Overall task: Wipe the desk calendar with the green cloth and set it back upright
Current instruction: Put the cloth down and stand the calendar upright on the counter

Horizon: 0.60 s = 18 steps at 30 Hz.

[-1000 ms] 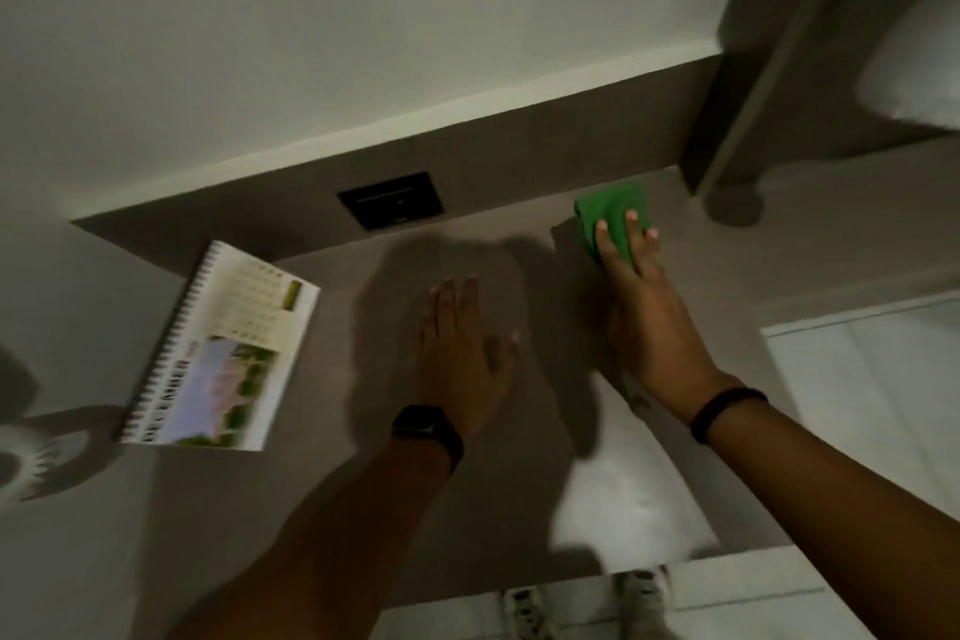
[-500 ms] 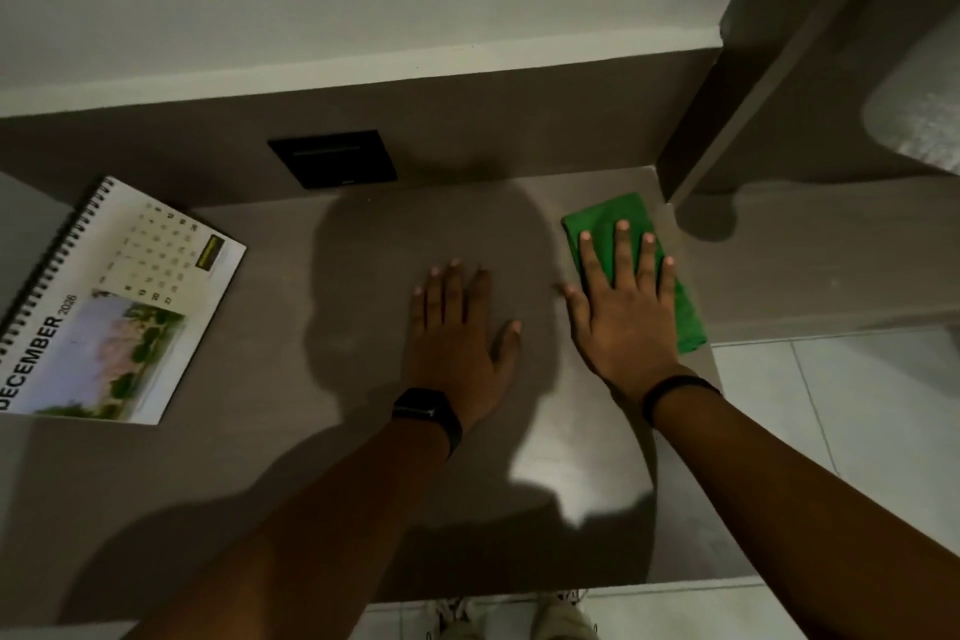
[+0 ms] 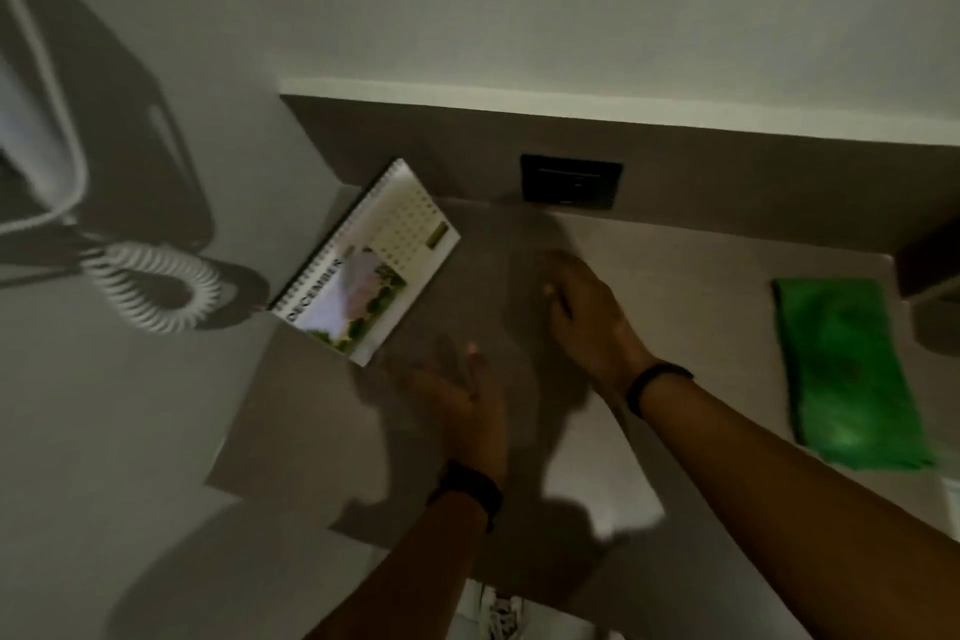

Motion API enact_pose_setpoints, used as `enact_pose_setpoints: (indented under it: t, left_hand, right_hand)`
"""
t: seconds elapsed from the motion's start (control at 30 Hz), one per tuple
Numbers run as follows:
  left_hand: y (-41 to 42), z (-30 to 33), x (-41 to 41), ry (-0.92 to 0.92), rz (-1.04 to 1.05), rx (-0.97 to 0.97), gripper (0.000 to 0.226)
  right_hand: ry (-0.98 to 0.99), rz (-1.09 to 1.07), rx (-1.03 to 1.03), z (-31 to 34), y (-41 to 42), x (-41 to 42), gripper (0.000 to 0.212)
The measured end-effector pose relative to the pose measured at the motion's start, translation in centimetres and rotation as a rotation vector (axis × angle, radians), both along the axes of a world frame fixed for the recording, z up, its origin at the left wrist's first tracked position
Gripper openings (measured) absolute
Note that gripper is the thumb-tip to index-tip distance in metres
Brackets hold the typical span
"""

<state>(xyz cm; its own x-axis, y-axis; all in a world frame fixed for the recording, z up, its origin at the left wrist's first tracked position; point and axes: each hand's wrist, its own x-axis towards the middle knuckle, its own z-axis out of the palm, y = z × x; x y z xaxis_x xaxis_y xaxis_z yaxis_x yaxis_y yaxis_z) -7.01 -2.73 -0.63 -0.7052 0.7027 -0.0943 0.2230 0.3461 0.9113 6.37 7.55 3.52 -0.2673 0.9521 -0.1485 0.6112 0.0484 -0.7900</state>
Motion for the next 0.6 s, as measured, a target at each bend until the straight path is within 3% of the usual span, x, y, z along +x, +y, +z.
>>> enact_pose_setpoints:
  t: [0.07,0.23,0.4,0.6]
  left_hand:
    - [0.0,-0.2,-3.8,-0.007,0.126,0.016,0.103]
    - [-0.4,-0.6,-7.9,-0.093,0.087,0.081,0.101]
    - [-0.1,-0.5,-8.3,-0.104,0.052,0.167,0.098]
    - [0.3,-0.5,-10.1,-0.135,-0.079,0.263,0.091]
  right_hand:
    - [0.045,0.047,-0.038,0.4,2.3,-4.8,0.051]
    - [0.128,0.097,-0.055,0.6,6.0,-12.0,0.055]
    - [0.197,0.092,-0.082,0.3,6.4,-13.8,0.051]
    - [0.291,-0.116,-0.077,0.2,4.4,-12.1,0.040]
